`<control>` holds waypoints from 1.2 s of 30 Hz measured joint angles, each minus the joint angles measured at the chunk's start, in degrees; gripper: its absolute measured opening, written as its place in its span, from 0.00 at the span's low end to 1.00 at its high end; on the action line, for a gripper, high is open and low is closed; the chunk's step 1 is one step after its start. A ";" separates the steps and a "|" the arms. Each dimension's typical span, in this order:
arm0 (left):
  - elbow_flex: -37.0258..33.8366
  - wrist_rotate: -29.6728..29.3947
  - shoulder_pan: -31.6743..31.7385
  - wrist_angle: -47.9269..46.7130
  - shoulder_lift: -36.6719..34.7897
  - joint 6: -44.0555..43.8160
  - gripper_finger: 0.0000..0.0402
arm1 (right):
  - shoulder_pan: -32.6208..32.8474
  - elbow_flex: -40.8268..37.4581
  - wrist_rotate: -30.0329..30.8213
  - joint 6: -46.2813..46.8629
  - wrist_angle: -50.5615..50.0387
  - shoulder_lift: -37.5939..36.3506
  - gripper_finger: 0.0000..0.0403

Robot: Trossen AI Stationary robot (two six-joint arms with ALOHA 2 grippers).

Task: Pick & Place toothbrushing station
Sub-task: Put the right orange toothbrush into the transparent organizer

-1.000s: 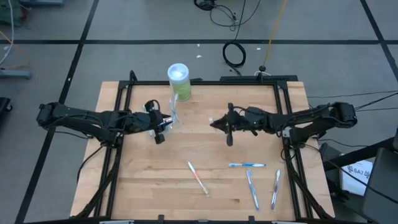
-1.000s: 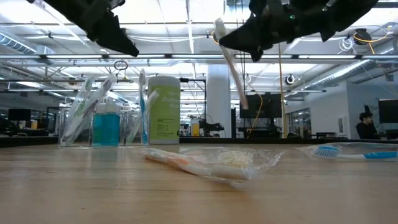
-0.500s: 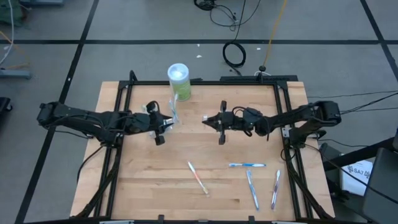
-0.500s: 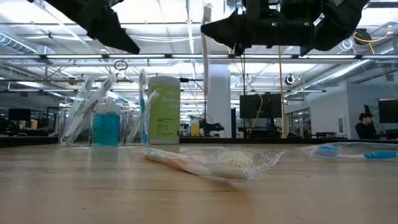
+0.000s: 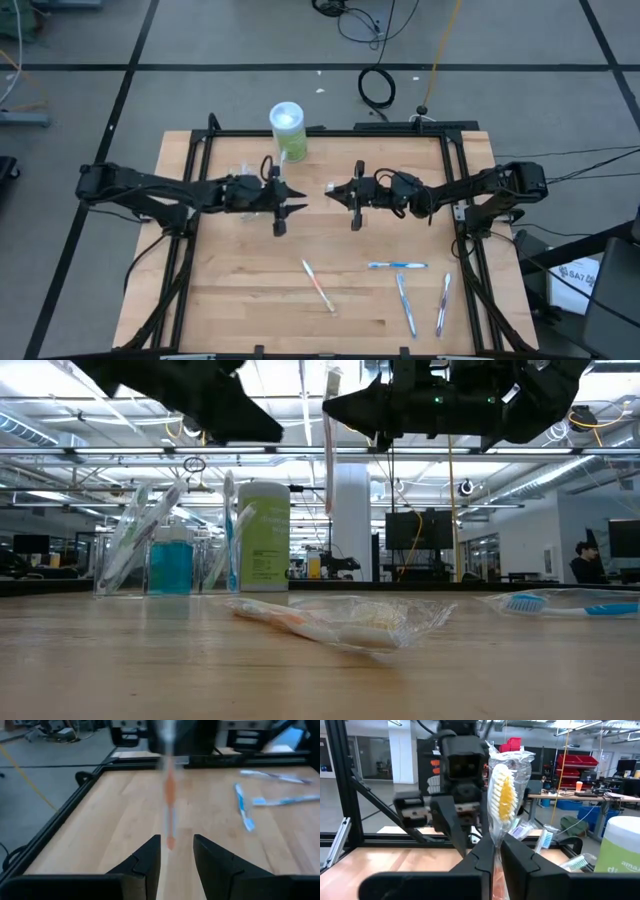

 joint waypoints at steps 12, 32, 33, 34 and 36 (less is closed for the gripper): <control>0.00 10.02 5.13 17.56 7.30 -0.03 0.58 | 0.00 0.00 0.02 -0.04 0.32 -0.02 0.04; 1.45 16.06 8.35 24.91 11.97 -5.04 0.50 | -0.44 0.02 0.17 -0.02 2.89 -0.04 0.04; 2.38 16.76 8.48 25.01 12.92 -5.17 0.50 | -0.44 0.02 0.17 -0.02 2.92 -0.04 0.04; 3.35 17.41 8.50 24.89 14.00 -5.15 0.50 | -0.44 0.02 0.18 -0.04 2.99 -0.04 0.04; 6.11 17.94 8.50 24.71 16.38 -4.33 0.50 | -0.56 0.03 0.17 -0.04 2.96 -0.04 0.04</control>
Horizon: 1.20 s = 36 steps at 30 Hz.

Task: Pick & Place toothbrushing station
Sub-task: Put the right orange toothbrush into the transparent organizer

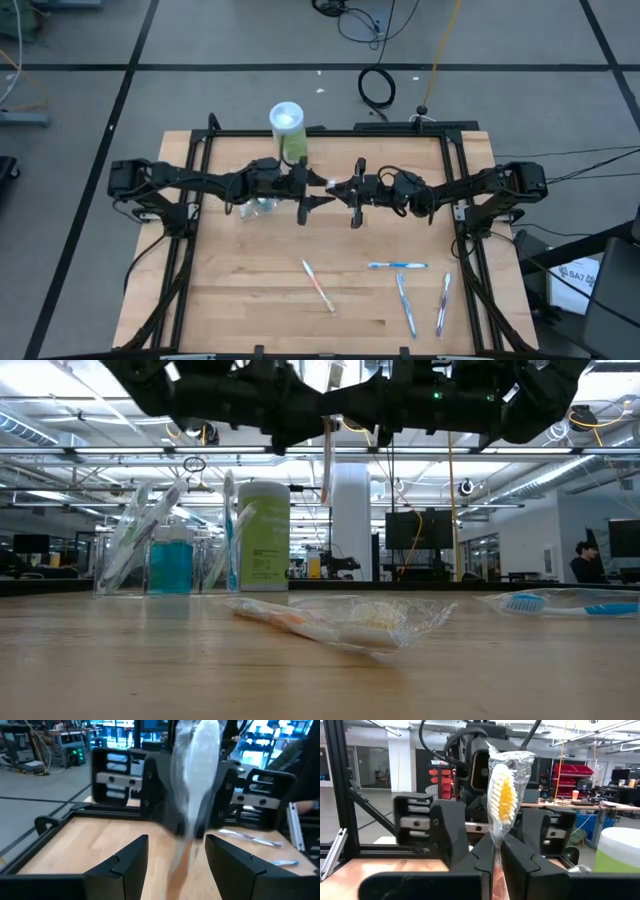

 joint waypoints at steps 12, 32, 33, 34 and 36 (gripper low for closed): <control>7.05 -3.12 -0.02 -15.29 0.39 2.89 0.50 | -0.63 0.02 0.07 -1.72 -2.16 0.00 0.04; 7.00 -3.38 0.90 -18.07 -0.70 4.43 0.15 | -1.08 0.04 0.31 -1.72 -2.46 0.03 0.04; 7.00 -3.36 0.90 -18.11 -0.70 4.45 0.14 | -1.08 0.04 0.35 -1.87 -2.58 0.03 0.04; 7.00 -3.36 0.90 -18.12 -0.70 4.45 0.12 | -1.08 0.04 0.35 -1.92 -2.63 0.04 0.04; 7.00 -3.36 0.90 -18.11 -0.70 4.47 0.09 | -1.08 0.04 0.37 -1.93 -2.65 0.04 0.05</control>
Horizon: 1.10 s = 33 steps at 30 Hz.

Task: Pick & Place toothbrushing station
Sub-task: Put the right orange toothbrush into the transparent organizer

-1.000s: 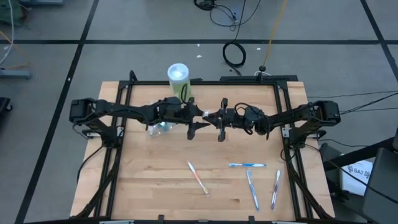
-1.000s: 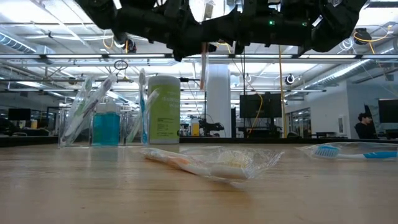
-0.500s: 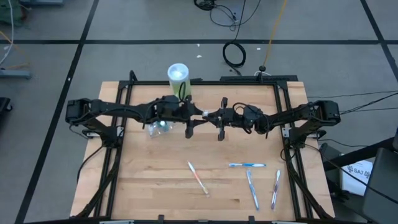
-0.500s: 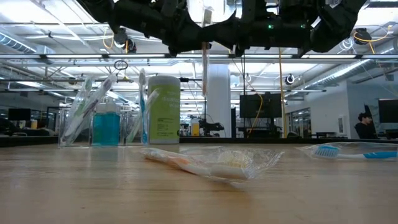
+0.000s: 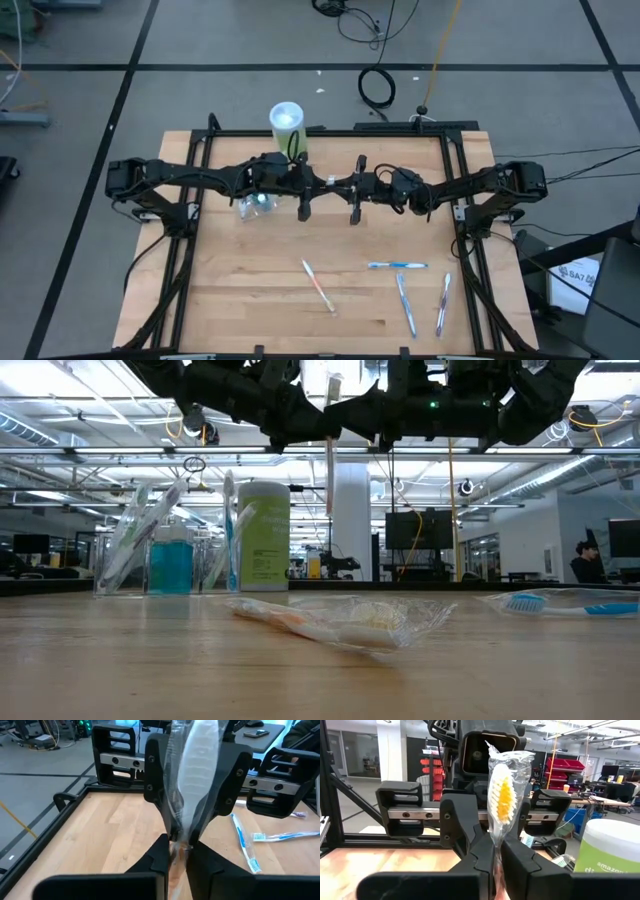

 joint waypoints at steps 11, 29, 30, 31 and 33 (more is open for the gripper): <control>0.00 -0.26 0.07 -1.22 0.00 -1.43 0.08 | 0.00 -0.07 -0.26 0.00 -0.24 -0.02 0.20; -0.02 -15.55 0.11 -17.76 -11.31 -2.95 0.08 | -0.31 -0.07 8.74 -0.02 -4.81 -0.26 0.41; -0.07 -16.13 0.11 -19.27 -12.12 -3.33 0.08 | -0.33 -0.07 8.74 -0.02 -4.89 -0.26 0.41; -0.08 -16.77 0.11 -19.59 -12.64 -3.53 0.08 | -0.33 -0.07 8.72 -0.02 -4.86 -0.26 0.41; 0.00 -17.80 0.17 -21.13 -13.84 -3.79 0.08 | -0.31 -0.07 8.72 -0.02 -4.81 -0.26 0.41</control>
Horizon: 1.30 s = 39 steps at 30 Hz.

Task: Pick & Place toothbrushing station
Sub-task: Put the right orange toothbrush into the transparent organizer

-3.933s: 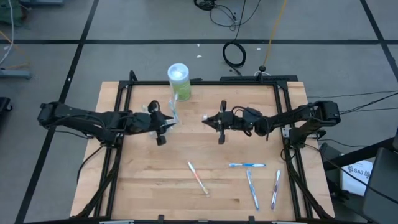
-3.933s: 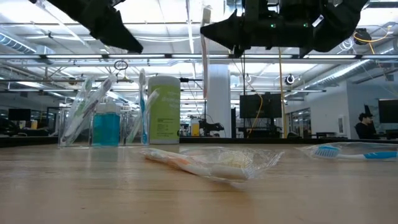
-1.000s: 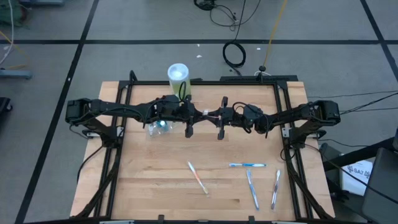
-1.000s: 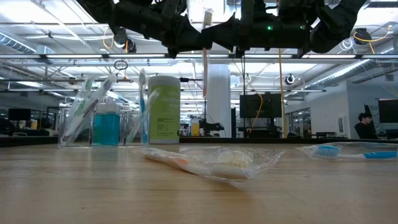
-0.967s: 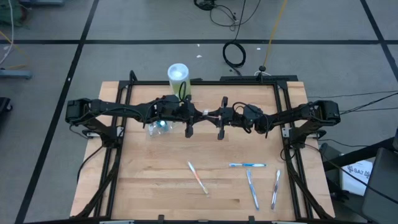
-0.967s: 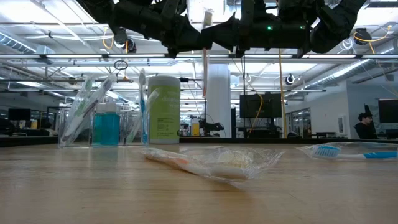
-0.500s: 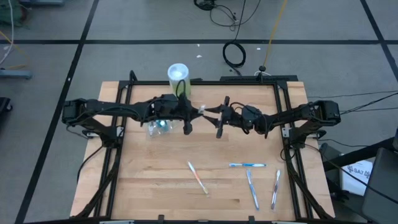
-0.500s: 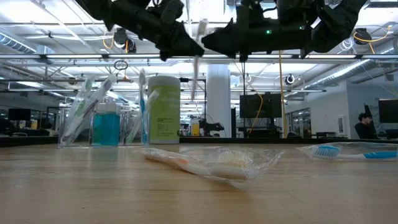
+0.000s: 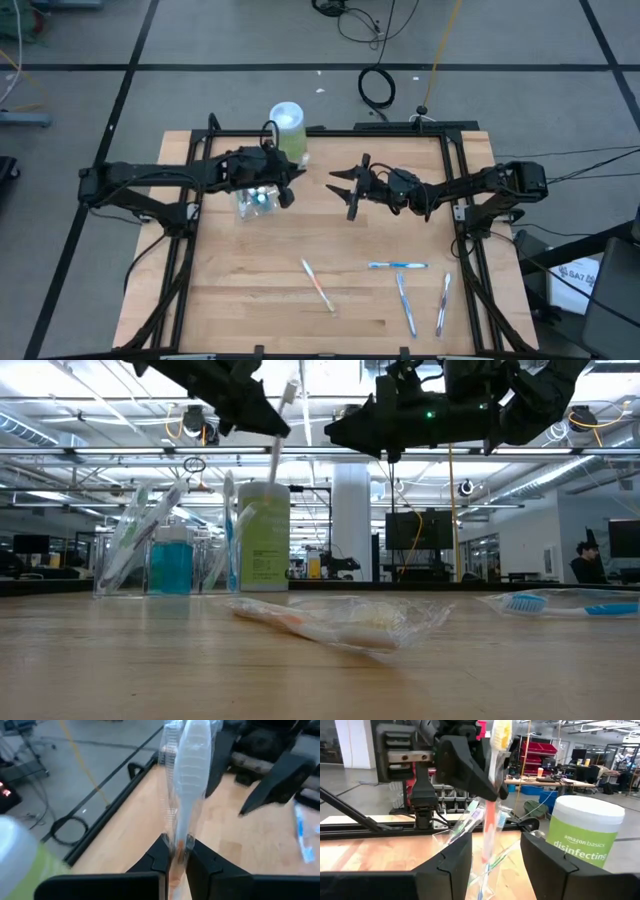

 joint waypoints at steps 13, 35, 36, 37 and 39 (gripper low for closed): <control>-0.04 -6.10 0.20 -12.59 -6.62 -4.57 0.08 | 0.02 0.00 0.00 0.42 -0.39 0.00 0.41; -13.85 -8.03 0.20 1.37 -7.79 -10.41 0.09 | 0.02 0.02 -0.11 0.44 -0.52 0.00 0.40; -14.22 -8.35 0.17 1.50 -7.82 -10.51 0.09 | 0.02 0.02 -0.11 0.44 -0.52 0.00 0.40; -14.71 -9.00 0.11 1.79 -7.77 -10.55 0.09 | 0.02 0.02 -0.13 0.44 -0.52 0.00 0.40; -16.22 -10.54 -0.34 3.16 -7.71 -10.51 0.09 | 0.02 0.02 -0.13 0.44 -0.56 0.00 0.41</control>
